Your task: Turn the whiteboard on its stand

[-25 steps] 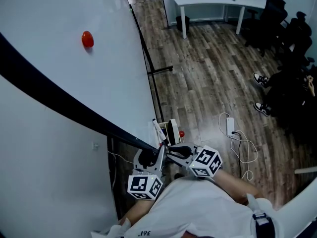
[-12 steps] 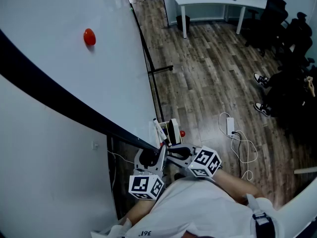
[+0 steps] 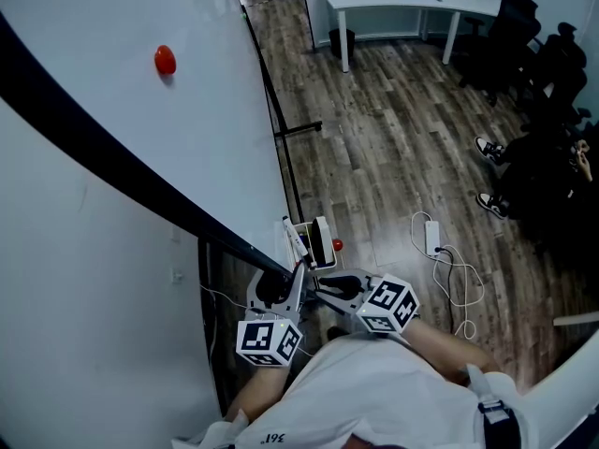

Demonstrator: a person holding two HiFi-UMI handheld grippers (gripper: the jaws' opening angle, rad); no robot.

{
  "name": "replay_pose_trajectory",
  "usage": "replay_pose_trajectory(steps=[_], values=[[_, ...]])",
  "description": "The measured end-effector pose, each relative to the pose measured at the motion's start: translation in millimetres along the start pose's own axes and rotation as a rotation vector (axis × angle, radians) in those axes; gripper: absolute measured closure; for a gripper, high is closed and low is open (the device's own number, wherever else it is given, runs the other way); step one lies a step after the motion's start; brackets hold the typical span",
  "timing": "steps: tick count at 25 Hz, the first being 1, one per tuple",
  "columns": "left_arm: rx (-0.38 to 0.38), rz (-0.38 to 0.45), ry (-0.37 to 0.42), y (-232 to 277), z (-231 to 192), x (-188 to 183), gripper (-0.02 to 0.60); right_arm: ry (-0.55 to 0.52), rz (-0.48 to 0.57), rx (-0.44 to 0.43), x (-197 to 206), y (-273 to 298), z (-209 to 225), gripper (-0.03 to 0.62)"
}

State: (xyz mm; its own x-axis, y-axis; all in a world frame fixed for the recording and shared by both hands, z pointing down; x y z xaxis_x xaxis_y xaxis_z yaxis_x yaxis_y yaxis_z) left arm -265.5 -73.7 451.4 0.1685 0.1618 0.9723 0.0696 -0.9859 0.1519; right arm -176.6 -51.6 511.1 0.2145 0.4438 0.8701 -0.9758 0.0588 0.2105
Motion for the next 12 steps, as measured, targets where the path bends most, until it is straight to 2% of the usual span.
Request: replay_pose_trajectory(steps=[12], values=[[0.000, 0.016, 0.000, 29, -14, -9, 0.351, 0.018, -0.004, 0.020, -2, -11, 11, 0.497]])
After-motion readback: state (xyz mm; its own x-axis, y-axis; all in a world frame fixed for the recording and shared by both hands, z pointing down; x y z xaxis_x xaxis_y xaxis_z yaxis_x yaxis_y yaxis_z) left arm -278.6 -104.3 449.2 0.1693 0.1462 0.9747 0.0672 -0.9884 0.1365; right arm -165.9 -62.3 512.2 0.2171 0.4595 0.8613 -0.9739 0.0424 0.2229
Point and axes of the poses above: the fingertips, and each gripper's own axes: y forward along the fingers, z to its right, x out of its underside, the point moved 3 cm from there along -y, backward along the fingers, and after that the axes turned 14 degrees about -x, right-handed, at the moved point
